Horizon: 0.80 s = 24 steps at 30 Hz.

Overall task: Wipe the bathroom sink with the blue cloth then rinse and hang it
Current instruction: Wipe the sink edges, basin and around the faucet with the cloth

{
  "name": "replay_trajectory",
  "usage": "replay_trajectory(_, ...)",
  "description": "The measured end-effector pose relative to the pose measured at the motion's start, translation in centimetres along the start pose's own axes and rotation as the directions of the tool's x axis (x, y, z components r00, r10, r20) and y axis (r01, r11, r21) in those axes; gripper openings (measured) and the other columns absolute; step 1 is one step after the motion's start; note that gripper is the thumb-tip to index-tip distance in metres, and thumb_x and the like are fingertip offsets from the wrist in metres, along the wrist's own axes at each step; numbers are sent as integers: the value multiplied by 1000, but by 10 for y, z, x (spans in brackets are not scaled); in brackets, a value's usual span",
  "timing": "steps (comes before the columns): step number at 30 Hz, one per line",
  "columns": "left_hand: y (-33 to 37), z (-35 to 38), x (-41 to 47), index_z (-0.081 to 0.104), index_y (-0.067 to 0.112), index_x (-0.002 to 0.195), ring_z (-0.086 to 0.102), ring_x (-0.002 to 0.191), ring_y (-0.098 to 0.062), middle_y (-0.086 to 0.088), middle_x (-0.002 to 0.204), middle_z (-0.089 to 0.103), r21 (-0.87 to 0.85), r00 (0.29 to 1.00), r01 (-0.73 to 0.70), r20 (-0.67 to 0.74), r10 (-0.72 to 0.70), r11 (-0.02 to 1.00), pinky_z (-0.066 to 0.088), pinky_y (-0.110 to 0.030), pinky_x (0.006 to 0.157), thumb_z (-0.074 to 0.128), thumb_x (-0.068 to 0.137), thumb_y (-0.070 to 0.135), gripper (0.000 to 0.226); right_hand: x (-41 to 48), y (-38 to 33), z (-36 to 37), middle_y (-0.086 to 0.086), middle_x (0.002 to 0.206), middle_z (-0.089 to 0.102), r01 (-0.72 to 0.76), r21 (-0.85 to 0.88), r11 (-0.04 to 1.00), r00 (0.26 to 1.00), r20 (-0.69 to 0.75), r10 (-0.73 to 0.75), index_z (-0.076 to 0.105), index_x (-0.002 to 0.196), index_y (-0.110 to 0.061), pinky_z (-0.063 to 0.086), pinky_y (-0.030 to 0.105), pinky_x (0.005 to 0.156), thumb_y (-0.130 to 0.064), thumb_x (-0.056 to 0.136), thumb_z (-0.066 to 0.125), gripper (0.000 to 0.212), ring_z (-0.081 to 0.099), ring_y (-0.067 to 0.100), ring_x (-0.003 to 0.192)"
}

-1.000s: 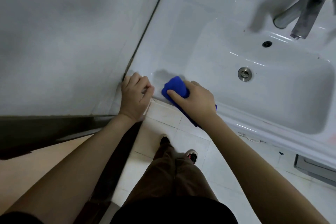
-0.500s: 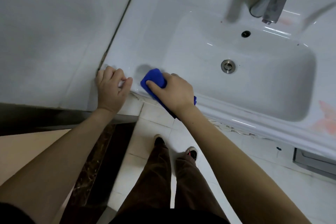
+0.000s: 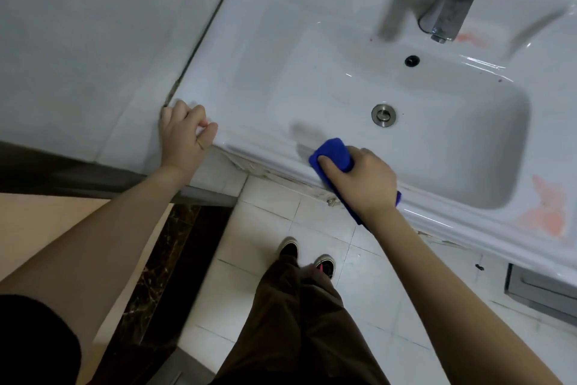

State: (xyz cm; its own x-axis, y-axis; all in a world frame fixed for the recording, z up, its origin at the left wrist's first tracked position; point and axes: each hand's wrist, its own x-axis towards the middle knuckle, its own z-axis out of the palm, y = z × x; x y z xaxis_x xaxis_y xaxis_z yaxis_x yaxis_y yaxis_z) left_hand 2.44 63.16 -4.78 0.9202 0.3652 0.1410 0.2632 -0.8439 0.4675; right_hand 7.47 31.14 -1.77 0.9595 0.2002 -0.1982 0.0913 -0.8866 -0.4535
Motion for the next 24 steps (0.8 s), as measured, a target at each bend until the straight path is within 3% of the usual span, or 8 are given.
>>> replay_trajectory(5, 2, -1, -2, 46, 7, 74, 29, 89, -21, -10, 85, 40, -3, 1000, 1, -1, -1, 1000, 31, -38, 77, 52, 90, 27, 27, 20, -75, 39, -3, 67, 47, 92, 24, 995, 996, 15, -92, 44, 67, -27, 27, 26, 46, -64, 85, 46, 42, 49, 17, 52)
replay_trajectory(9, 7, -10, 0, 51, 5, 76, 40, 89, -31, -16, 87, 48, 66, 998, 12, 62, -16, 998, 38, -46, 79, 52, 89, 26, 25, 10, -60, 31, -5, 67, 44, 113, 2, 994, 993, -14, -113, 45, 70, -25, 26, 25, 45, -66, 86, 45, 44, 47, 16, 52)
replay_trajectory(13, 48, -2, -10, 59, 5, 84, 52, 85, -34, -15, 87, 59, 153, 988, -143, 82, 132, 978, 35, -42, 80, 45, 86, 29, 28, -14, 5, -2, -5, 65, 48, -17, -39, 999, 995, -94, 13, 43, 65, -27, 31, 24, 46, -68, 86, 44, 46, 48, 13, 50)
replay_trajectory(17, 112, 34, -42, 63, 15, 82, 56, 83, -28, -2, 83, 62, 20, 942, -299, 165, 291, 954, 38, -37, 82, 51, 90, 31, 21, -32, 41, -18, -3, 62, 49, -192, -30, 981, 961, -209, 182, 45, 61, -23, 29, 24, 45, -66, 84, 47, 48, 50, 17, 50)
replay_trajectory(20, 120, 54, -55, 58, 17, 79, 51, 83, -27, -1, 81, 57, 76, 953, -274, 157, 260, 959, 35, -38, 79, 51, 92, 38, 25, -16, 22, -6, -1, 67, 51, -236, -73, 969, 961, -163, 222, 45, 63, -22, 32, 26, 48, -63, 82, 47, 45, 52, 23, 56)
replay_trajectory(24, 111, 58, -54, 54, 20, 79, 47, 81, -23, 2, 81, 53, 74, 944, -309, 147, 296, 948, 27, -34, 76, 49, 93, 41, 26, 2, -17, 13, -1, 69, 50, -133, -49, 990, 990, -57, 130, 44, 66, -24, 33, 28, 49, -62, 83, 47, 42, 50, 20, 56)
